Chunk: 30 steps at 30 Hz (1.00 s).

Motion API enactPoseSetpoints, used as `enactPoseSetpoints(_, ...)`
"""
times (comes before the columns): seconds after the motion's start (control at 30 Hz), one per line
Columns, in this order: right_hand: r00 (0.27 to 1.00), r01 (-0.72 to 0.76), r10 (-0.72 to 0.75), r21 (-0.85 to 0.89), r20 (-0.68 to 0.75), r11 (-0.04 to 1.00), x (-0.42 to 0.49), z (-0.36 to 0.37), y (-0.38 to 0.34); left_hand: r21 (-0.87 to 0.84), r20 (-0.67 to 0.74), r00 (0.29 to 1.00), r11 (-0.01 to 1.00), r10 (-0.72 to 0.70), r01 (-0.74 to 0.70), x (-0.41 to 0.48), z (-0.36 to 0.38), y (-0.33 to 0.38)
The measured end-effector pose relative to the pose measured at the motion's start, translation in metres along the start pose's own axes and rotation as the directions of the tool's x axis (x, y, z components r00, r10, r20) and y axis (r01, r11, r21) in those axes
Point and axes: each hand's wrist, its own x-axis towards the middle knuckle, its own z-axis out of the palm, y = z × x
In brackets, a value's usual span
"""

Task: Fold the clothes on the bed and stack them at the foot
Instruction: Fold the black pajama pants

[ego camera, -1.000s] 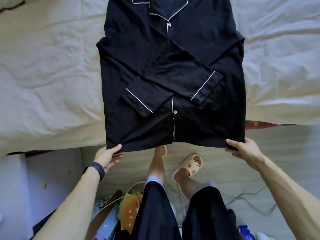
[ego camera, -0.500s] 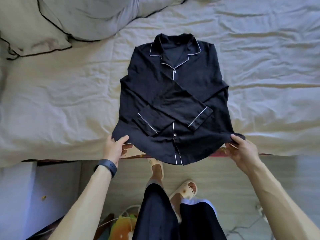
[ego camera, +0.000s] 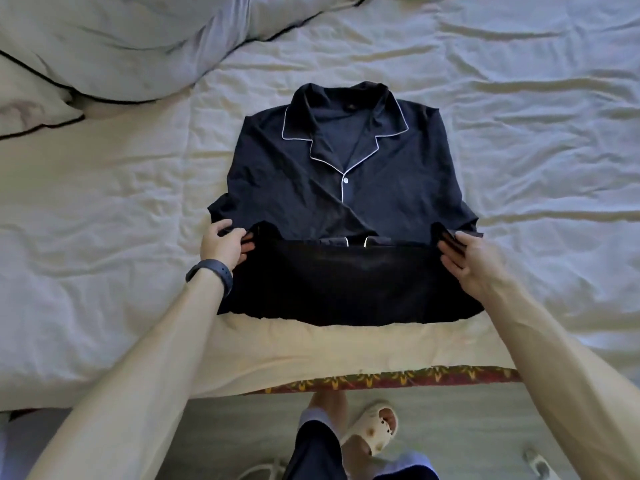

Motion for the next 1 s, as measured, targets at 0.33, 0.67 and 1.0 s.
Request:
enactPoseSetpoints(0.33,0.837,0.419,-0.463,-0.886,0.292,0.197,0.018,0.034,0.007,0.856,0.412,0.794,0.108,0.447,-0.506,0.009,0.053,0.0)
enactPoseSetpoints(0.67,0.712,0.494,-0.321,-0.77,0.625,-0.403,0.042,0.091,-0.016,0.781,0.608,0.708,-0.11,0.36,-0.614,0.043,0.078,0.018)
enactPoseSetpoints(1.0,0.729,0.594,-0.208,-0.754,0.652,-0.282,0.07,0.043,-0.038,0.797,0.604,0.758,-0.166,0.245,-0.581,0.062,0.052,0.023)
